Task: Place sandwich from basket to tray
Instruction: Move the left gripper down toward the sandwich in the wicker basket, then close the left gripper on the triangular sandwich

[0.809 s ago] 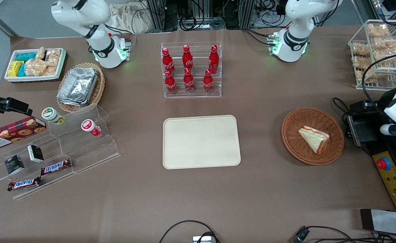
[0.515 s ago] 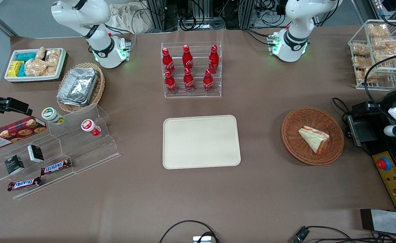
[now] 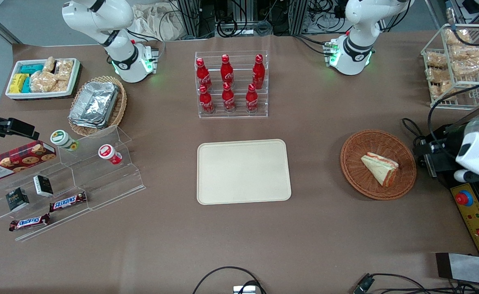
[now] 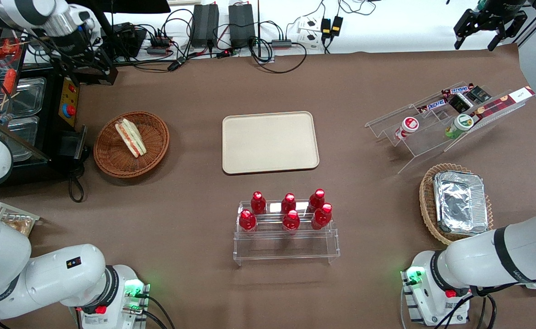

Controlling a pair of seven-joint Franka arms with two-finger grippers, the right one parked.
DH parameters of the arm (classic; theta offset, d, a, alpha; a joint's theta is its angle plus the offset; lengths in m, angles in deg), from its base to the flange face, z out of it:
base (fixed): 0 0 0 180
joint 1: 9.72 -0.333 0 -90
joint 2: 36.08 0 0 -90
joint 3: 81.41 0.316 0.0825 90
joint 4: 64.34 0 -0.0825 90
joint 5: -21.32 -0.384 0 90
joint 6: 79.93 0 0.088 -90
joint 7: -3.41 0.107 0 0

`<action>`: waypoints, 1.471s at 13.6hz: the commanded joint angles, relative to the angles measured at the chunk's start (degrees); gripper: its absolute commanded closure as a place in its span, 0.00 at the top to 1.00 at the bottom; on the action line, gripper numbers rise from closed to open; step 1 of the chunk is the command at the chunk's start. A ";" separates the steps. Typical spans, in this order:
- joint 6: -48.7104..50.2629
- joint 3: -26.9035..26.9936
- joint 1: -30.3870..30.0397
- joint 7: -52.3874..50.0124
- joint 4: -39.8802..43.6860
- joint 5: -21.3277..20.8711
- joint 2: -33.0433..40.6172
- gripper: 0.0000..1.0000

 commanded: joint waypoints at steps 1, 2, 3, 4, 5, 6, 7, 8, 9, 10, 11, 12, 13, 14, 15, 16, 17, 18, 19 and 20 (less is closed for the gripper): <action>-12.00 -0.43 -1.06 -12.05 -10.04 0.06 1.45 1.00; -16.31 -0.35 -1.15 -12.25 -12.94 -0.20 0.31 1.00; -20.61 -0.26 -1.50 -12.34 -16.10 -0.38 -0.49 1.00; -25.01 0.00 -2.89 -12.17 -19.52 -0.64 -0.84 1.00; -29.05 0.09 -3.34 -12.08 -23.13 -0.73 -0.76 1.00; -31.62 0.09 -3.43 -11.91 -24.99 -0.90 -0.93 1.00; -33.47 0.09 -3.52 -11.82 -26.05 -0.99 -1.54 1.00; -34.88 0.18 -3.44 -11.82 -26.41 -0.99 -2.51 1.00; -35.42 0.18 -3.52 -11.82 -26.41 -0.99 -3.47 1.00; -35.60 0.18 -3.44 -11.82 -26.41 -0.99 -4.27 1.00; -35.86 0.10 -3.43 -11.82 -26.24 -0.99 -5.14 0.90; -36.30 0.18 -3.43 -11.82 -26.24 -0.99 -5.41 0.39; -36.39 0.18 -3.43 -11.82 -25.98 -0.99 -5.50 0.00; -36.39 0.18 -3.43 -11.82 -25.54 -0.99 -5.59 0.00; -36.04 0.18 -3.43 -11.90 -24.32 -1.08 -5.42 0.00; -35.78 0.10 -3.43 -11.90 -23.70 -1.08 -5.24 0.00; -34.47 0.09 -3.35 -11.99 -22.38 -1.08 -4.72 0.00; -31.15 -0.17 -3.17 -11.99 -20.80 -1.08 -4.02 0.00; -26.33 -0.52 -2.82 -11.90 -17.66 -0.99 -3.49 0.00; -20.54 -1.48 -2.73 -11.64 -13.88 -0.91 -3.40 0.00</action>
